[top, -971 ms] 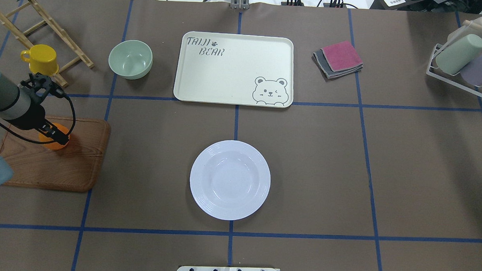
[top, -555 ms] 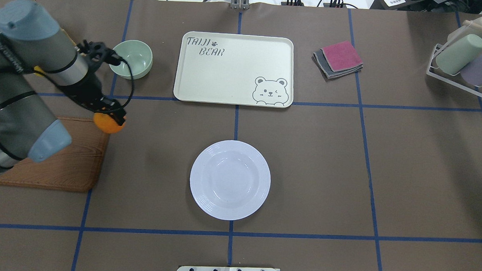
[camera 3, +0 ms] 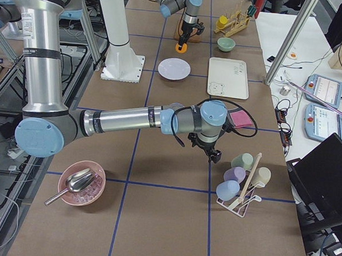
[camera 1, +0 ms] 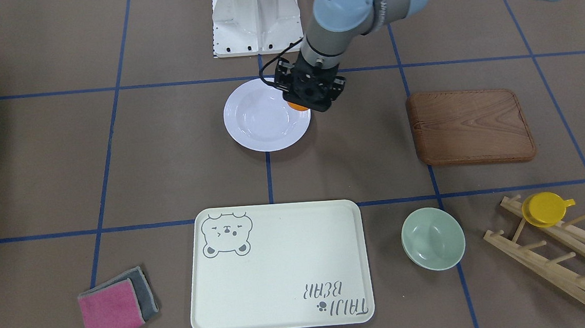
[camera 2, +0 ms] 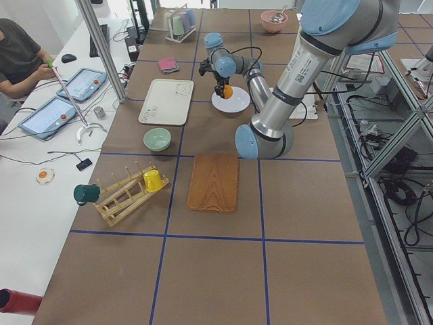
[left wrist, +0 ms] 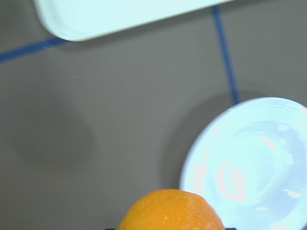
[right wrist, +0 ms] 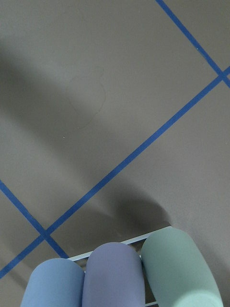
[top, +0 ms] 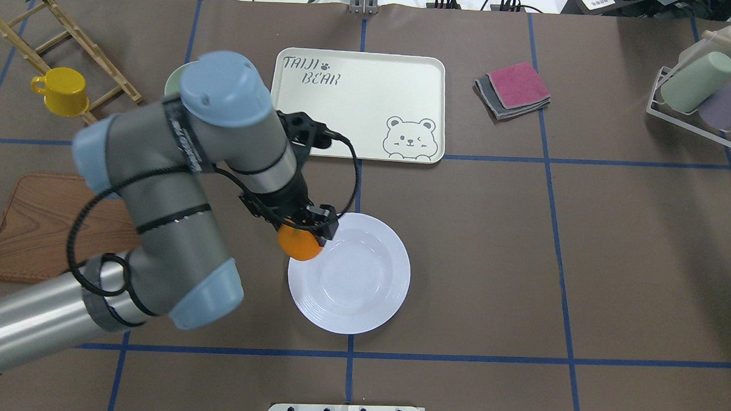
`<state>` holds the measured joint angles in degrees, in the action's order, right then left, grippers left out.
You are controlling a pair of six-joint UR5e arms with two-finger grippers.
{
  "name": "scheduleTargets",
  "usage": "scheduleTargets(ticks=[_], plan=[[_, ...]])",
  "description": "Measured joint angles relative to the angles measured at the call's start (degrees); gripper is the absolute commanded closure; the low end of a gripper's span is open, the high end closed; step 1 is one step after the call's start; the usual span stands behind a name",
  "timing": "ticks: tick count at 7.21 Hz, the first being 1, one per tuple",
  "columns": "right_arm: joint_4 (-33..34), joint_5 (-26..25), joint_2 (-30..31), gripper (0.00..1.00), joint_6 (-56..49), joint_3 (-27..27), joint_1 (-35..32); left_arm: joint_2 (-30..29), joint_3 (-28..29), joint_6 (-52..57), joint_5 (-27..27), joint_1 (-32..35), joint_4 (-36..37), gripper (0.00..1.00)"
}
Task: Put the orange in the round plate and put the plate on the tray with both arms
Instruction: 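Carry the orange with the left gripper over the white plate, then lower the orange onto the plate and open the left gripper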
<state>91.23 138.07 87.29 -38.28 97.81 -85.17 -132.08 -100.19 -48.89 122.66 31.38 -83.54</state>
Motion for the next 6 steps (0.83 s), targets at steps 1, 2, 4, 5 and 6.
scheduleTargets(ticks=[1,2,4,5,6], plan=[[0.0,0.0,0.0,0.0,0.1,-0.1,0.1,-2.8,3.0,-1.4,-3.1,-2.8,-0.4,1.0],[0.0,0.0,0.0,0.0,0.1,-0.1,0.2,-4.1,6.1,-1.8,-5.1,-4.2,-2.2,1.0],[0.0,-0.1,-0.1,0.0,0.1,-0.2,0.4,-4.7,11.1,-2.0,-6.9,-5.4,-6.9,1.0],[0.0,-0.1,-0.1,0.0,0.1,-0.3,0.5,-4.6,12.1,-2.0,-7.1,-5.8,-7.8,0.95],[0.0,-0.1,-0.2,0.0,0.1,-0.4,0.6,-4.5,12.5,-2.0,-7.2,-6.1,-8.1,0.83]])
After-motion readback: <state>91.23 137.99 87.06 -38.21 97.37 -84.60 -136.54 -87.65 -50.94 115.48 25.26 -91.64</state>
